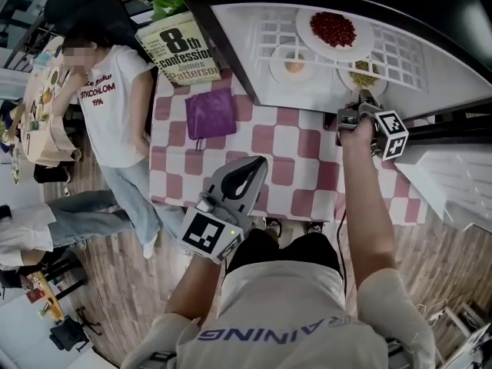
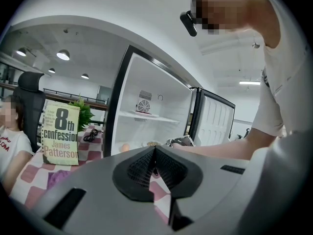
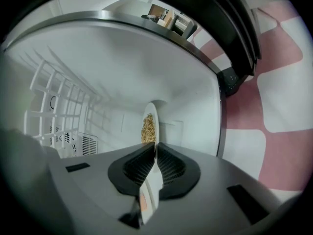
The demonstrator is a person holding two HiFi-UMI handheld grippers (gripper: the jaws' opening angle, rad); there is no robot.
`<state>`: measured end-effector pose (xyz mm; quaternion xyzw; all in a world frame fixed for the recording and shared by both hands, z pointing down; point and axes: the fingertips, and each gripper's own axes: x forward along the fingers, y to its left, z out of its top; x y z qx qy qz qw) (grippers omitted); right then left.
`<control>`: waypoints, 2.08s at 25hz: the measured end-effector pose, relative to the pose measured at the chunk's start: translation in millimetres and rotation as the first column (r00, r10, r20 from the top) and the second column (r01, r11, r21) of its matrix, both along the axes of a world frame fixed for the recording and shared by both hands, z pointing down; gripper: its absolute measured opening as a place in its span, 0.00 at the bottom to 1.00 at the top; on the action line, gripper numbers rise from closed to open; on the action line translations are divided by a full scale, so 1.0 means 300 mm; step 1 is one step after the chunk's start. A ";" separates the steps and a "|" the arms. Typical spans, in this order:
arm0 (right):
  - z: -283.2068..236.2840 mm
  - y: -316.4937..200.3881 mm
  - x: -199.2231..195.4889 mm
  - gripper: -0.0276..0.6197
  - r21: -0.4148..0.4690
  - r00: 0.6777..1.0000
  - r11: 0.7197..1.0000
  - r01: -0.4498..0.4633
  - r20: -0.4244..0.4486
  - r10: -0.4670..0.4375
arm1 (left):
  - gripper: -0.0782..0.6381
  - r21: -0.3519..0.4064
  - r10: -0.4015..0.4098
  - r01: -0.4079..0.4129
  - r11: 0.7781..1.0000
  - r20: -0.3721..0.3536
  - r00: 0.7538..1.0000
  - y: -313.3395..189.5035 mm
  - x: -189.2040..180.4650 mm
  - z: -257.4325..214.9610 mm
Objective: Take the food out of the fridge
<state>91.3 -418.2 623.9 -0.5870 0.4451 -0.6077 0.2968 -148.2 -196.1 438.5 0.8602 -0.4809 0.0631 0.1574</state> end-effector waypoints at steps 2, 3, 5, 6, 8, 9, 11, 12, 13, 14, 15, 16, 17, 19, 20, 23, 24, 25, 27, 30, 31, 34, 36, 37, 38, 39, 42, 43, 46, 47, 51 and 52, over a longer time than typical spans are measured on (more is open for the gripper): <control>-0.015 0.001 0.000 0.09 0.044 0.999 0.999 -0.017 0.030 0.016 | 0.12 0.000 0.002 -0.002 1.000 0.003 1.000 0.002 0.000 -0.001; -0.028 0.001 -0.001 0.09 0.067 0.999 0.997 -0.023 0.041 0.020 | 0.12 0.000 0.002 -0.002 1.000 0.004 1.000 0.004 0.001 -0.003; -0.050 0.005 -0.002 0.08 0.107 0.998 0.994 -0.030 0.061 0.023 | 0.12 0.002 0.005 -0.005 1.000 0.004 1.000 0.007 0.005 -0.007; -0.058 0.008 -0.002 0.08 0.119 0.997 0.992 -0.031 0.070 0.023 | 0.12 0.005 0.008 -0.008 1.000 0.005 1.000 0.008 0.008 -0.009; -0.071 0.014 -0.004 0.08 0.135 0.997 0.990 -0.030 0.078 0.019 | 0.12 0.008 0.013 -0.013 1.000 0.006 1.000 0.012 0.016 -0.013; -0.078 0.019 -0.006 0.09 0.140 0.997 0.990 -0.028 0.078 0.017 | 0.12 0.008 0.015 -0.015 1.000 0.006 1.000 0.015 0.019 -0.014; -0.093 0.031 -0.009 0.09 0.149 0.997 0.989 -0.024 0.078 0.012 | 0.12 0.008 0.016 -0.016 1.000 0.007 1.000 0.023 0.024 -0.017; -0.103 0.038 -0.012 0.09 0.155 0.997 0.988 -0.019 0.078 0.007 | 0.12 0.009 0.016 -0.016 1.000 0.007 1.000 0.027 0.026 -0.020; -0.115 0.046 -0.015 0.09 0.162 0.997 0.987 -0.013 0.077 0.000 | 0.12 0.011 0.017 -0.017 1.000 0.007 1.000 0.030 0.029 -0.024; -0.127 0.054 -0.019 0.09 0.170 0.997 0.986 -0.005 0.076 -0.008 | 0.12 0.014 0.017 -0.017 1.000 0.006 1.000 0.033 0.032 -0.029; -0.141 0.065 -0.023 0.08 0.176 0.997 0.984 0.002 0.077 -0.016 | 0.12 0.016 0.018 -0.018 1.000 0.005 1.000 0.037 0.035 -0.034; -0.155 0.077 -0.028 0.09 0.183 0.997 0.983 0.010 0.079 -0.025 | 0.12 0.019 0.020 -0.020 1.000 0.005 1.000 0.042 0.039 -0.040; -0.169 0.092 -0.034 0.09 0.188 0.996 0.982 0.019 0.082 -0.035 | 0.12 0.023 0.022 -0.022 0.999 0.005 1.000 0.047 0.043 -0.046; -0.197 0.131 -0.047 0.09 0.199 0.994 0.979 0.040 0.089 -0.058 | 0.12 0.032 0.026 -0.026 0.999 0.006 1.000 0.057 0.052 -0.057; -0.210 0.154 -0.052 0.09 0.205 0.993 0.977 0.052 0.091 -0.072 | 0.12 0.036 0.029 -0.029 0.999 0.005 1.000 0.062 0.057 -0.062; -0.245 0.232 -0.055 0.09 0.223 0.988 0.970 0.097 0.095 -0.121 | 0.12 0.051 0.038 -0.039 0.998 0.002 0.999 0.072 0.078 -0.079; -0.255 0.260 -0.055 0.09 0.226 0.986 0.968 0.112 0.097 -0.137 | 0.12 0.057 0.043 -0.043 0.997 0.002 0.999 0.074 0.086 -0.086; -0.266 0.290 -0.055 0.09 0.229 0.983 0.965 0.127 0.099 -0.152 | 0.12 0.062 0.047 -0.047 0.997 0.002 0.999 0.077 0.094 -0.094; -0.288 0.350 -0.056 0.09 0.236 0.978 0.959 0.157 0.099 -0.184 | 0.12 0.072 0.055 -0.055 0.996 0.001 0.998 0.083 0.111 -0.108; -0.306 0.452 -0.051 0.09 0.240 0.969 0.949 0.204 0.088 -0.231 | 0.12 0.077 0.074 -0.074 0.994 0.000 0.997 0.100 0.145 -0.125; -0.304 0.490 -0.045 0.09 0.233 0.965 0.948 0.219 0.090 -0.245 | 0.12 0.077 0.083 -0.083 0.994 0.001 0.997 0.107 0.160 -0.129; -0.285 0.604 -0.019 0.09 0.213 0.951 0.941 0.264 0.107 -0.291 | 0.12 0.078 0.115 -0.115 0.990 0.005 0.993 0.124 0.211 -0.136; -0.261 0.681 -0.002 0.09 0.214 0.935 0.928 0.304 0.120 -0.334 | 0.12 0.076 0.135 -0.135 0.988 0.002 0.991 0.134 0.250 -0.136; -0.245 0.719 0.007 0.09 0.213 0.927 0.922 0.323 0.124 -0.353 | 0.12 0.075 0.144 -0.144 0.987 0.000 0.990 0.140 0.272 -0.134; -0.227 0.755 0.020 0.09 0.210 0.922 0.918 0.336 0.128 -0.367 | 0.12 0.074 0.154 -0.154 0.985 0.000 0.988 0.145 0.294 -0.132; -0.210 0.789 0.036 0.09 0.204 0.918 0.916 0.344 0.133 -0.374 | 0.12 0.073 0.166 -0.165 0.984 0.001 0.986 0.150 0.317 -0.130; -0.160 0.875 0.099 0.09 0.181 0.914 0.916 0.358 0.136 -0.383 | 0.12 0.073 0.201 -0.200 0.977 0.001 0.980 0.162 0.387 -0.128; -0.144 0.900 0.123 0.09 0.172 0.914 0.917 0.361 0.131 -0.385 | 0.12 0.073 0.213 -0.212 0.975 0.001 0.977 0.165 0.409 -0.128; -0.091 0.964 0.207 0.09 0.138 0.920 0.925 0.355 0.127 -0.372 | 0.12 0.072 0.250 -0.250 0.966 0.003 0.968 0.177 0.474 -0.130; -0.070 0.980 0.238 0.09 0.125 0.922 0.929 0.349 0.129 -0.364 | 0.12 0.072 0.258 -0.258 0.964 0.003 0.966 0.181 0.493 -0.130; 0.007 1.025 0.347 0.09 0.087 0.936 0.942 0.325 0.111 -0.333 | 0.12 0.070 0.280 -0.280 0.958 0.000 0.960 0.197 0.555 -0.126; 0.025 1.035 0.367 0.09 0.080 0.940 0.946 0.314 0.113 -0.322 | 0.12 0.069 0.286 -0.285 0.956 0.000 0.958 0.199 0.568 -0.126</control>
